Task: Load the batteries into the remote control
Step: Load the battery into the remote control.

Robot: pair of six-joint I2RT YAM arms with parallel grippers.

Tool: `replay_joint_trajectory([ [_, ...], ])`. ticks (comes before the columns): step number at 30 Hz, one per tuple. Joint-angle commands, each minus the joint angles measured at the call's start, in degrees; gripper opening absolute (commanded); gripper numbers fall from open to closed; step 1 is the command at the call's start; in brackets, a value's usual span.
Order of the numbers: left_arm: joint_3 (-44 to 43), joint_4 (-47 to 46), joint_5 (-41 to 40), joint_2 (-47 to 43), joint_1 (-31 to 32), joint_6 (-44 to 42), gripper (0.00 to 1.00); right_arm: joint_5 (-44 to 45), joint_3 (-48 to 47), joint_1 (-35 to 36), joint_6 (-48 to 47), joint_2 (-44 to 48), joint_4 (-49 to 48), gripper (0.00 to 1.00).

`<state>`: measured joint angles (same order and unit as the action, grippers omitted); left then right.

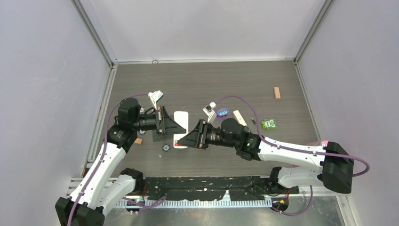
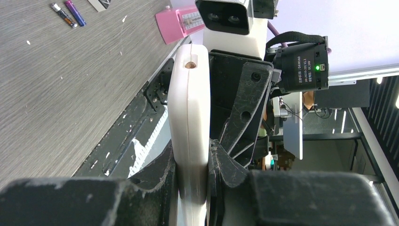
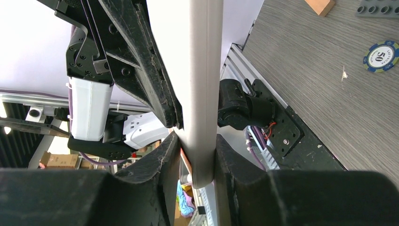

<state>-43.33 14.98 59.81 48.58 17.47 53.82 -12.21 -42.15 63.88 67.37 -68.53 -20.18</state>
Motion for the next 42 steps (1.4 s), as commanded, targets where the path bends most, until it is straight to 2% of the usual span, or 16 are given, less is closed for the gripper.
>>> replay_joint_trajectory([
  [1,-0.2,-3.3,0.3,-0.5,0.2,0.6,0.00,0.0,-0.7,0.0,-1.1,0.6,-3.1,0.35],
  [2,-0.2,-3.4,0.2,-0.5,0.2,0.6,0.00,0.0,-0.7,0.0,-1.0,1.1,-2.9,0.39],
  [4,-0.1,-3.6,0.3,-0.5,0.2,0.5,0.00,0.5,-0.4,-0.1,-0.9,1.9,-2.6,0.54],
  [8,0.3,-4.6,-0.1,-1.3,0.2,0.1,0.00,0.9,0.0,-0.7,-1.2,3.8,-1.9,0.67],
  [14,1.1,-7.3,-2.3,-3.8,0.2,1.2,0.00,-0.2,-0.1,-1.4,-3.7,5.1,-0.4,0.70],
  [19,4.7,-14.4,-6.6,-8.6,0.2,6.8,0.00,-2.1,-1.1,-1.5,-7.4,4.8,0.2,0.70],
  [21,6.2,-18.1,-8.6,-10.6,0.2,8.8,0.00,-2.3,-1.5,-1.5,-8.5,4.7,0.3,0.69],
  [23,7.4,-19.6,-10.6,-12.3,0.2,10.2,0.00,-2.1,-1.7,-1.5,-8.5,4.9,0.3,0.62],
  [25,8.2,-21.2,-11.7,-13.7,0.3,11.1,0.00,-1.2,-1.8,-1.5,-7.6,4.7,0.3,0.45],
  [27,9.0,-22.3,-12.6,-14.8,0.2,11.9,0.00,-0.9,-2.3,-1.5,-6.9,4.0,0.6,0.36],
  [34,9.5,-24.0,-14.0,-15.9,0.2,13.4,0.00,0.3,-2.9,-1.5,-5.7,3.2,2.1,0.17],
  [36,9.8,-24.1,-14.4,-16.3,0.2,13.4,0.00,0.6,-2.4,-1.5,-5.3,3.7,1.2,0.20],
  [38,10.6,-24.1,-15.0,-17.1,0.2,13.7,0.00,0.9,-1.6,-1.5,-4.6,4.5,-0.3,0.37],
  [39,11.0,-24.5,-15.8,-17.7,0.2,14.0,0.00,1.2,-1.2,-1.5,-4.4,4.7,-0.7,0.52],
  [41,12.2,-26.4,-17.8,-19.3,0.2,15.3,0.00,1.6,-0.8,-1.5,-4.0,5.2,-2.1,0.67],
  [42,13.1,-27.6,-19.4,-20.4,0.3,16.2,0.00,1.7,-0.8,-1.5,-3.7,5.3,-3.4,0.70],
])
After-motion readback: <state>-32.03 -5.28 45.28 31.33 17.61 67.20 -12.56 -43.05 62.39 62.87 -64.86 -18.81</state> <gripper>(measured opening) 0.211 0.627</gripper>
